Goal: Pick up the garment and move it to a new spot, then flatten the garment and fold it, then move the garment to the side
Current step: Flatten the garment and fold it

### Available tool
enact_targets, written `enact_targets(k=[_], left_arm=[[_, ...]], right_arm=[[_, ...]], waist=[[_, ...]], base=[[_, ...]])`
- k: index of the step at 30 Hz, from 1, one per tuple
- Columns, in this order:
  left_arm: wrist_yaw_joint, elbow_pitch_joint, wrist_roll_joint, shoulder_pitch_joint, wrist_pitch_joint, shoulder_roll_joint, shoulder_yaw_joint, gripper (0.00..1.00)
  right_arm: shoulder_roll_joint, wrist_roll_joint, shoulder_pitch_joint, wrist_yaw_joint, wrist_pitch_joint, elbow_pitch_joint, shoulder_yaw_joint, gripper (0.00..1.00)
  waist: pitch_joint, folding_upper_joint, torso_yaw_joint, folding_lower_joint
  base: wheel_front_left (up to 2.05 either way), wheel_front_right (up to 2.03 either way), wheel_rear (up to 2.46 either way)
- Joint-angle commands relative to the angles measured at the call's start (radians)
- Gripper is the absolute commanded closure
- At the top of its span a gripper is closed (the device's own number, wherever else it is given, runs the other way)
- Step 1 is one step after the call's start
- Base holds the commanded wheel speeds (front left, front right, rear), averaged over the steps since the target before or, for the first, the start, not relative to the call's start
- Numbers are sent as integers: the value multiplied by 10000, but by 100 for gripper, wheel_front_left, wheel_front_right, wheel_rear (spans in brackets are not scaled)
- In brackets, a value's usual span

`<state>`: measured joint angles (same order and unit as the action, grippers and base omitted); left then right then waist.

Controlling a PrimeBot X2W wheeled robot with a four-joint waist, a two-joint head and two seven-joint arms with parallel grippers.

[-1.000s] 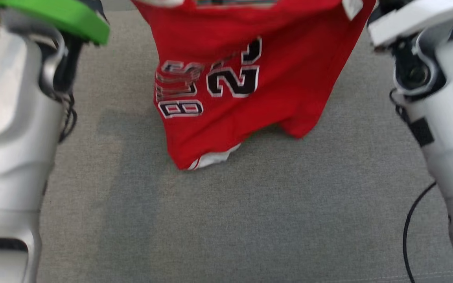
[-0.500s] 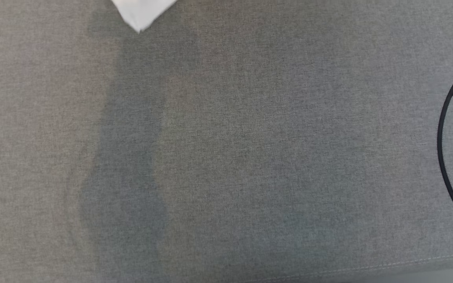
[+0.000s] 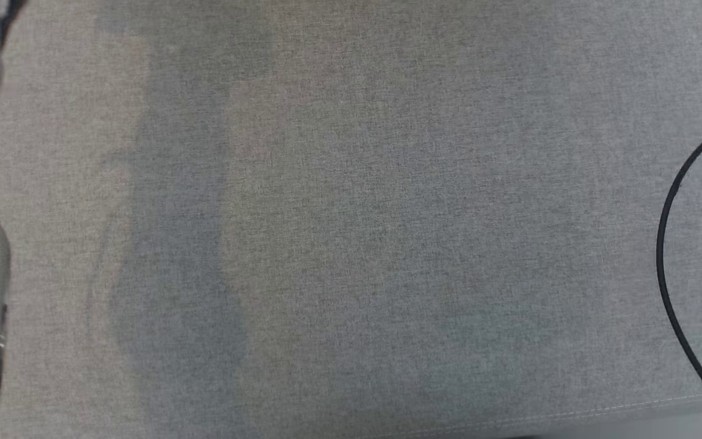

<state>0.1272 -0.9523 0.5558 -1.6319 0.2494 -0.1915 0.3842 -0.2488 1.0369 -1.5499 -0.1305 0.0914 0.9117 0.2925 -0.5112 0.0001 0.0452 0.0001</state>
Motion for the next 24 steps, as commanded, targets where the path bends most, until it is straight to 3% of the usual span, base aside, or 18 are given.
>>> enact_targets(k=[1, 7, 15, 24], left_arm=[[26, 163, 7, 652, 99, -2, -27, 100], [-233, 2594, 75, 4125, 152, -227, -994, 100], [-1256, 6833, -349, 9847, 158, -237, -2336, 100], [-1638, 8840, -245, 14314, 160, 361, -2461, 100]], right_arm=[[-101, 100, 612, -2, 129, -221, 179, 100], [-427, 947, 3389, -2, 437, -1633, 791, 100], [-1021, 2029, 7505, -1, 1037, -3767, 1317, 100], [-1436, 2589, 11113, -1, 1406, -5110, 1297, 100]], waist=[[154, -1, -96, -1], [845, -1, -71, -1], [1764, -1, -31, -1], [2619, -1, -121, -1]], base=[[0, 0, 0], [0, 0, 0], [0, 0, 0], [0, 0, 0]])
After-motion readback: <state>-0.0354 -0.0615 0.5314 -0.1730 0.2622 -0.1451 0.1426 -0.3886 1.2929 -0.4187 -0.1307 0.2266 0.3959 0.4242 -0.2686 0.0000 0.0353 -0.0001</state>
